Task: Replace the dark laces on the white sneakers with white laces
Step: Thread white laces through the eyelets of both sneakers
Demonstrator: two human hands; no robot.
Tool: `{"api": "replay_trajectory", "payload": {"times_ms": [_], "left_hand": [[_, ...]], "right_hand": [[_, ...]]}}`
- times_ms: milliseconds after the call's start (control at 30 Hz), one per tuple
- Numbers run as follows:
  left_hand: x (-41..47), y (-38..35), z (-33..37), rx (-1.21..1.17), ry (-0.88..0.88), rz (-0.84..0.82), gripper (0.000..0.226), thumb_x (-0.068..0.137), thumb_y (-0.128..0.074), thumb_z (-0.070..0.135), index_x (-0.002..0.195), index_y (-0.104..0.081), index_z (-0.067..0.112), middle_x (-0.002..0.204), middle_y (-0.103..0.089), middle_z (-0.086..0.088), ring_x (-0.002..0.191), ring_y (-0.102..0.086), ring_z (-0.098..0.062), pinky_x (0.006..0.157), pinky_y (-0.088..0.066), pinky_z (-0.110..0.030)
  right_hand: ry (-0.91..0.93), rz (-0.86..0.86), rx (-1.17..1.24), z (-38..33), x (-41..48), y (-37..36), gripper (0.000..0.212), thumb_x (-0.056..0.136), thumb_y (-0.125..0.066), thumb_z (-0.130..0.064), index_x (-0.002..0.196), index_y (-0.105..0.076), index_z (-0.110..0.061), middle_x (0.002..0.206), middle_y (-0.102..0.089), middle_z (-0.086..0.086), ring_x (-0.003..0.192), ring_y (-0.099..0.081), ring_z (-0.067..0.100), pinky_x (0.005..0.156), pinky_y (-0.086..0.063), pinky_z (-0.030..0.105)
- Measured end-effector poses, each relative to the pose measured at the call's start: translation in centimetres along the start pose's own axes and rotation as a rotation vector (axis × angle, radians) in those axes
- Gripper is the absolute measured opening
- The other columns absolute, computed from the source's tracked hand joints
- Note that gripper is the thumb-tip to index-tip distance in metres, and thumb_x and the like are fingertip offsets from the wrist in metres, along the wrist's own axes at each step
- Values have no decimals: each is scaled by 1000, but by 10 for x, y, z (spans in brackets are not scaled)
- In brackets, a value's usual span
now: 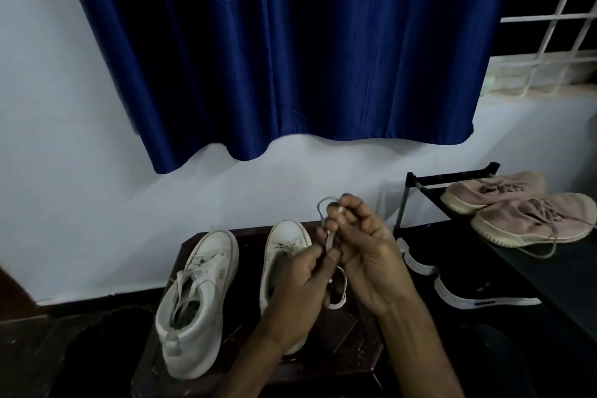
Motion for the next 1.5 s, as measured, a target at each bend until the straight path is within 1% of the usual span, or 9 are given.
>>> {"api": "replay_trajectory", "payload": {"times_ms": [133,333,567,767,1000,1167,1333,1433,1500], "left_hand": [[-2,14,-2,82,-35,-5,21,100,-51,17,83,-64,15,58,-58,-2,38,-45,-8,40,-34,-21],[-22,29,-3,264,-232,85,30,100,-48,32,72,-59,29,67,-61,5,58,-53,-9,61,-41,-16],[-31,34,7,-126,-362,249,36,97,-45,48,74,-54,22,69,-54,-4,62,-49,-27,52,-39,-39],[-41,26,8,-51,-468,210,29,99,-42,47,81,-58,32,67,-55,3,58,-52,-14,58,-43,-19],[-32,-20,-52,1069,-446,-38,23,79,-44,24,77,-67,25,83,-66,8,70,-63,-11,66,-43,-24],[-10,-44,-72,1472,-276,-46,38,65,-33,11,58,-70,16,62,-64,-4,53,-61,-18,37,-42,-20],[1,-52,-48,1488,-89,-85,26,70,-47,16,66,-72,13,54,-59,-7,37,-54,-17,34,-35,-17],[-2,-34,-19,1376,-241,3,23,52,-80,25,69,-68,16,53,-59,-4,35,-53,-17,33,-36,-20],[-1,1,3,1231,-250,189,13,79,-63,32,78,-62,19,65,-62,-1,48,-59,-18,40,-43,-27]], "right_hand": [[-54,50,-182,-2,1,15,16,94,-47,1,99,-61,-4,86,-63,12,74,-61,19,74,-57,32],[152,275,-1625,-3,7,91,14,94,-60,-18,89,-70,-27,82,-72,-11,75,-67,4,72,-53,25],[-111,118,-1861,37,11,112,12,82,-69,-22,91,-70,-29,91,-71,-11,82,-66,7,75,-56,32],[-85,70,-2001,48,14,115,9,80,-65,-20,88,-65,-25,93,-62,-9,83,-61,11,70,-51,30],[183,393,-1511,31,33,110,15,84,-71,-9,80,-61,-20,70,-68,-9,65,-63,3,61,-44,17],[327,408,-866,9,33,61,9,91,-62,-4,95,-63,-12,72,-71,12,65,-67,24,64,-57,32],[215,281,-607,2,33,39,15,89,-62,-1,104,-66,1,94,-74,15,93,-71,26,81,-58,31],[184,193,-617,0,33,37,28,86,-63,6,113,-64,-1,106,-74,10,105,-69,22,89,-56,31],[214,203,-630,-1,34,33,28,85,-63,7,112,-65,-1,104,-74,9,103,-69,21,84,-57,27]]}}
Point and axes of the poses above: each hand's wrist, its own x-axis towards the middle knuckle, its own y-axis out of the back of the hand, z = x × y, the point moved 1 cm from there along x, towards the middle knuckle
